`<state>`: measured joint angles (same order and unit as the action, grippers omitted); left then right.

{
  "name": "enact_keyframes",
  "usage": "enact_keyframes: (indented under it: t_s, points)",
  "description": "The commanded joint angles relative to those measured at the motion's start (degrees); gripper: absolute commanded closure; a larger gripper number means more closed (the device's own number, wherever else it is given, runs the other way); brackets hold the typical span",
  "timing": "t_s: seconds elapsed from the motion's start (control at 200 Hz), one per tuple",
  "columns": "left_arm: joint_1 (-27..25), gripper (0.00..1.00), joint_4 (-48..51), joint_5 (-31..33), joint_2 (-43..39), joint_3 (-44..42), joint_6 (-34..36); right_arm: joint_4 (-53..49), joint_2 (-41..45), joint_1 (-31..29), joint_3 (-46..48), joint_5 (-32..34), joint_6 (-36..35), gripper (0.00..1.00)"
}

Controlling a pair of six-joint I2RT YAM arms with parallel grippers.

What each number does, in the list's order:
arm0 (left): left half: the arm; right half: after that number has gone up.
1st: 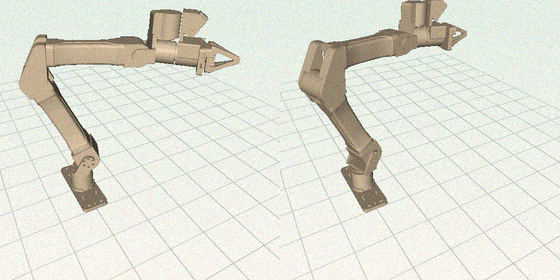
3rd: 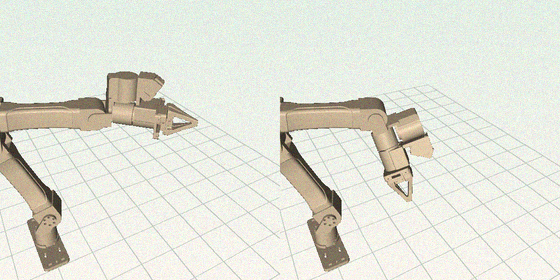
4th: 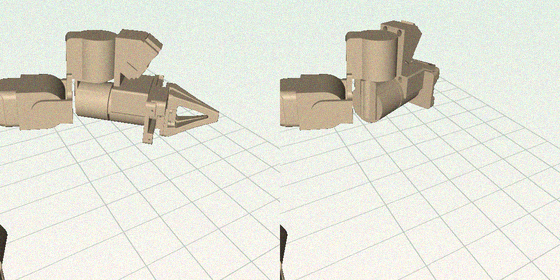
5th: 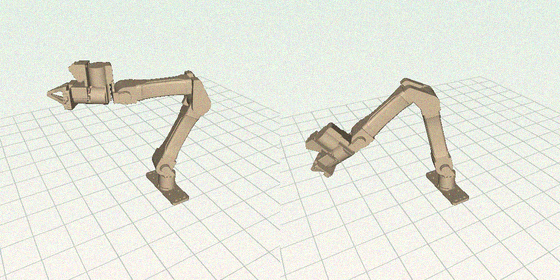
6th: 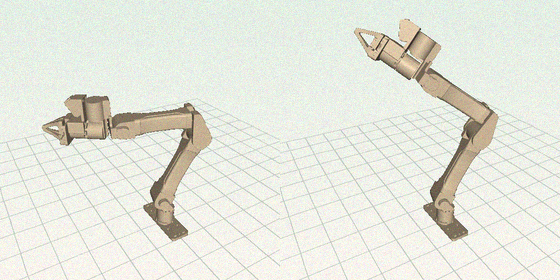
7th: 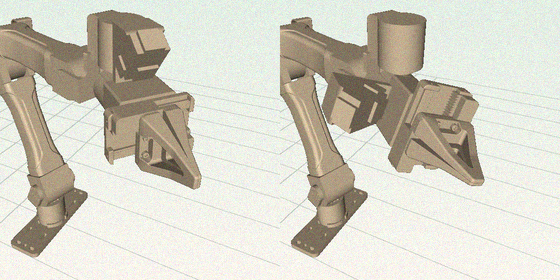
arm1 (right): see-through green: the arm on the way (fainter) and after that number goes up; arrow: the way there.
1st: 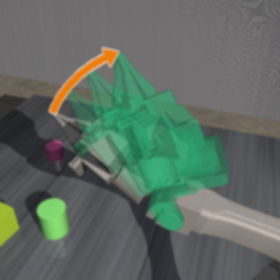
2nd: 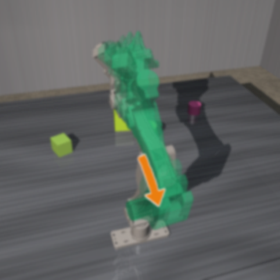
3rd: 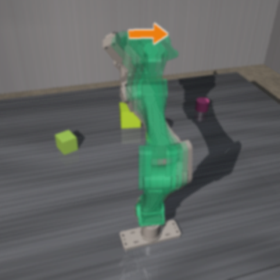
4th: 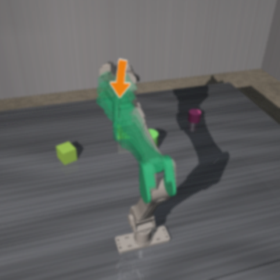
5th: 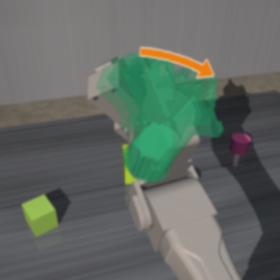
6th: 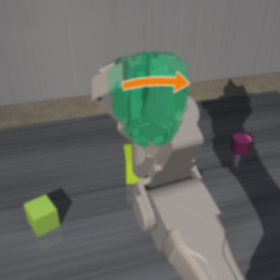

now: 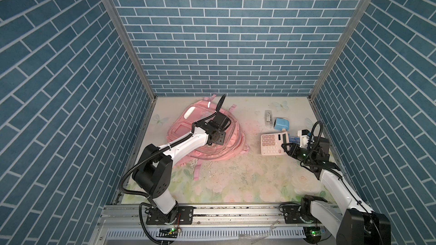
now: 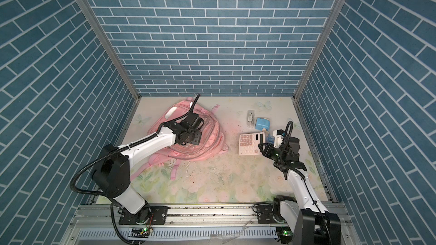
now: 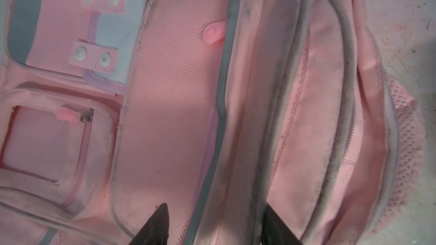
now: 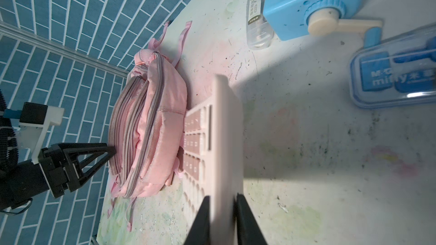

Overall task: Pack the student bag
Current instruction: 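Grasp the pink calculator by its edge with the right gripper, then lift the pink calculator with the right gripper while left holds the bag open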

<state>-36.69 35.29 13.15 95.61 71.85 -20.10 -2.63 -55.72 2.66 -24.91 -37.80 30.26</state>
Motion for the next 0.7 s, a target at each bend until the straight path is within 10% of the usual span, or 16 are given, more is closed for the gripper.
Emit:
enact_keyframes:
  t_s: [0.0,0.31,0.695]
  points:
    - [0.4,0.45,0.4,4.4,2.2,2.3,-0.1,-0.1,0.6,-1.8,-3.0,-0.3,3.7,0.91]
    - [0.5,0.85,-1.4,1.4,2.0,3.3,0.7,-0.6,0.1,-5.1,-6.1,3.3,5.4,0.90]
    - [0.1,0.41,-1.8,1.1,-0.6,1.3,-0.5,-3.0,-13.1,-5.1,-8.0,11.9,-5.6,0.50]
